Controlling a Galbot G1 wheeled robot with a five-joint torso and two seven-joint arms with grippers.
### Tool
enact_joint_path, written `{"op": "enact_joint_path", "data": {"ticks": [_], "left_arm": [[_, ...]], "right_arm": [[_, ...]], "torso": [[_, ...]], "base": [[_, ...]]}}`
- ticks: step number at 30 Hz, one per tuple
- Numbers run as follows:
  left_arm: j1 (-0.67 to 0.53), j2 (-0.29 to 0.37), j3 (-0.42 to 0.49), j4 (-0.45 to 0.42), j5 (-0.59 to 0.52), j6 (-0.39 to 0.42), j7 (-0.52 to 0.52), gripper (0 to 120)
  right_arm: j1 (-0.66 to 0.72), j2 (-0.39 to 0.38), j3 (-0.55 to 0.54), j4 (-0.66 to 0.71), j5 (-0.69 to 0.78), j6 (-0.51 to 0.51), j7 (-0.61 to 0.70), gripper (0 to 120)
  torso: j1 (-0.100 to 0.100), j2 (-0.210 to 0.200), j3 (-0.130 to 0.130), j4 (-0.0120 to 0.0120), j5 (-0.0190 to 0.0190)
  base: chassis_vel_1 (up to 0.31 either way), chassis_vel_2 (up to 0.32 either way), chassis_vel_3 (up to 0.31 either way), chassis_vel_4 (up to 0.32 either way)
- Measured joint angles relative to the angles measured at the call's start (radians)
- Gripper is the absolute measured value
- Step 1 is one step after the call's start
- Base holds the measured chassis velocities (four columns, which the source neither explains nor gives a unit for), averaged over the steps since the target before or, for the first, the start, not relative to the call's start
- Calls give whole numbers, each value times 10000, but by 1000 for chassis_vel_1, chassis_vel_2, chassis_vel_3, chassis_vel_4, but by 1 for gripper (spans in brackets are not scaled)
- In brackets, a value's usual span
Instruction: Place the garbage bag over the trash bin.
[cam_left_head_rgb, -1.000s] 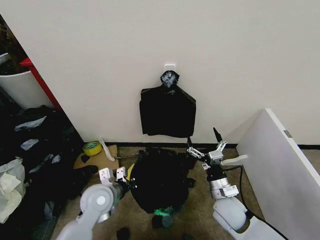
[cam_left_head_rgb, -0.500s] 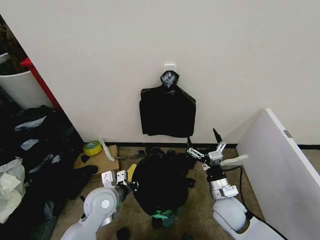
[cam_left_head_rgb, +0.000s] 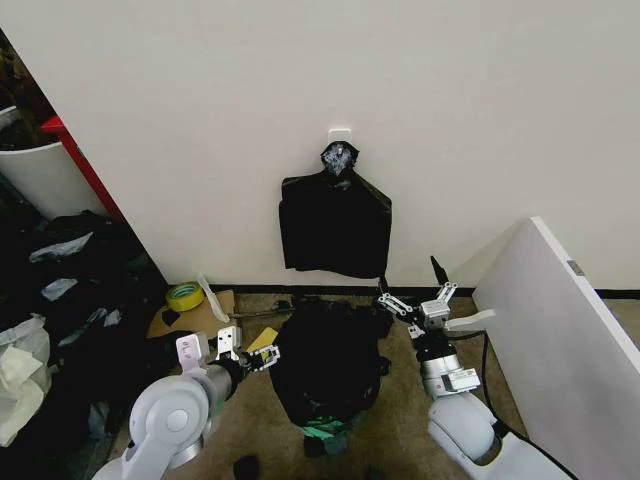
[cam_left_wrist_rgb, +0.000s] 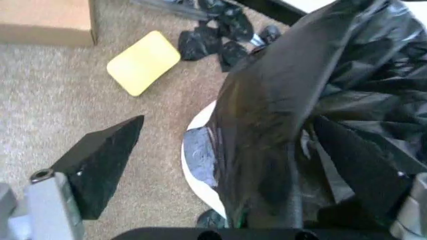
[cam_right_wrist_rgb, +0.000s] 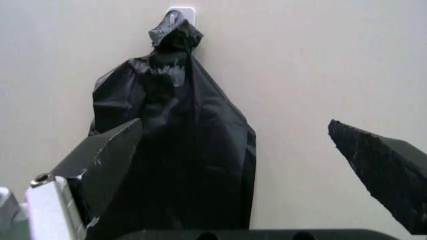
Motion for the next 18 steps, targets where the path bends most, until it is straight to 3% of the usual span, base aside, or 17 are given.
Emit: {"op": "enact_joint_path", "data": {"ticks": [4, 10, 18], "left_arm": [[-23, -175, -128, 67, 14, 0, -5, 100], [38, -48, -269, -680, 249, -179, 50, 100], [-77, -88, -282, 791, 977, -806, 690, 100]], "right_arm": [[-84, -22, 20, 52, -1, 0, 9, 100], [-197, -122, 93, 304, 131, -151, 83, 100], [-279, -72, 83, 503, 248, -216, 94, 100]], "torso": [[0, 0, 1, -1, 1], [0, 0, 0, -1, 4], [0, 0, 0, 1, 1]], "base": [[0, 0, 0, 0], [0, 0, 0, 0], [0, 0, 0, 0]]}}
